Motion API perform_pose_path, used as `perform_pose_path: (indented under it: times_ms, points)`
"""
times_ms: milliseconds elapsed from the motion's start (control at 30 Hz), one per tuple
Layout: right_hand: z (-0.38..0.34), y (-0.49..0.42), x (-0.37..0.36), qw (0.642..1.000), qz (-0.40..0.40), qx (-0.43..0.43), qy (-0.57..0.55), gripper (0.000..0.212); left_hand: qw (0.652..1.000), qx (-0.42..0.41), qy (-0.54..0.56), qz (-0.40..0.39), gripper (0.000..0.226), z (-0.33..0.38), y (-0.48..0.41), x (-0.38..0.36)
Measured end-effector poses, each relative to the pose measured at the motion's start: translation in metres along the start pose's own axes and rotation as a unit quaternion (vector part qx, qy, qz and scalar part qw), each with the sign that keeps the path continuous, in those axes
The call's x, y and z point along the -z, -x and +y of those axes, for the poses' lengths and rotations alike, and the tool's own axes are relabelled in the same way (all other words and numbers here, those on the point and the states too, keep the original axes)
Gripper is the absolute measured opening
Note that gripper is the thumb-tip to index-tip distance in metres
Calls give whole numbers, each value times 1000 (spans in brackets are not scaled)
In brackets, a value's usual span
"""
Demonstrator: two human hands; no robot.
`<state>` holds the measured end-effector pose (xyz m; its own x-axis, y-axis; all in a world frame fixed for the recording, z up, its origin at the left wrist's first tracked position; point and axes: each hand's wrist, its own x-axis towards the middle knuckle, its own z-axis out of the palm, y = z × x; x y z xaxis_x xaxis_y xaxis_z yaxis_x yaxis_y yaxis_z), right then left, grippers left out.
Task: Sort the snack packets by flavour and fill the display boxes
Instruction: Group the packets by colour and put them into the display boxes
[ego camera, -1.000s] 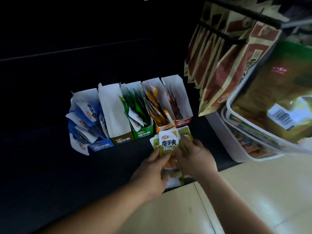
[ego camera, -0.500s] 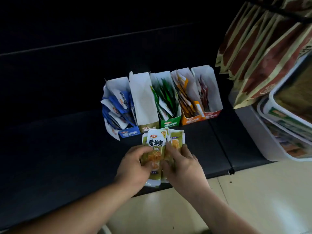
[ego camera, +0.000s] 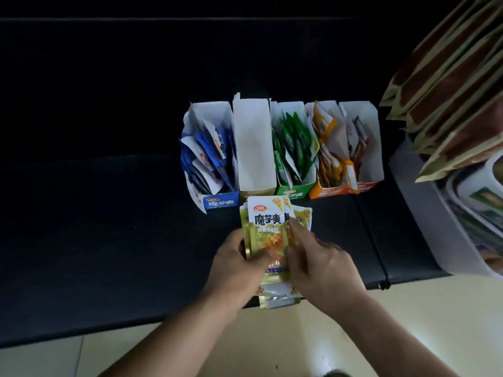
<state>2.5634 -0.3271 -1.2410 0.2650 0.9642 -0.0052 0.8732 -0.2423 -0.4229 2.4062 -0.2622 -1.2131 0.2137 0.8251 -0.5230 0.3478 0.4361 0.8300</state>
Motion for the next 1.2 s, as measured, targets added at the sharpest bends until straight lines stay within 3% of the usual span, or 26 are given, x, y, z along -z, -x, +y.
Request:
perform_pose_path:
  times_ms: [133,267,367,500,633,733,867,1000,1133,1200]
  points:
    - [-2,3,-1,1000,21,-2,20,58,996,-66,-42,-53,41,0,6,-6]
    - [-2,6,3,999,27,10,20,60,994,-64,-18,-85,51,0,11,-12]
    - [-4,6,9,999,14,-33,-16,52,998,-41,7,-40,44,-2,12,-15]
    - [4,11,17,978,20,-122,-168,51,998,-33,47,-7,36,3,16,-10]
    - [-3,18,25,958,88,-133,-239,40,996,-57,65,-17,38,14,30,2]
    - [-20,14,37,950,64,-108,-285,35,993,-86,82,-13,40,25,40,7]
    - [-46,-2,46,954,37,-99,-281,50,988,-129,81,26,43,42,44,21]
    - [-71,-14,54,939,-16,-84,-334,34,987,-148,48,35,44,59,47,43]
    - [-87,-30,48,928,-27,-69,-366,53,983,-165,-72,34,50,82,32,61]
    - [-91,-43,45,908,-23,-101,-407,50,973,-178,-141,37,53,99,19,66]
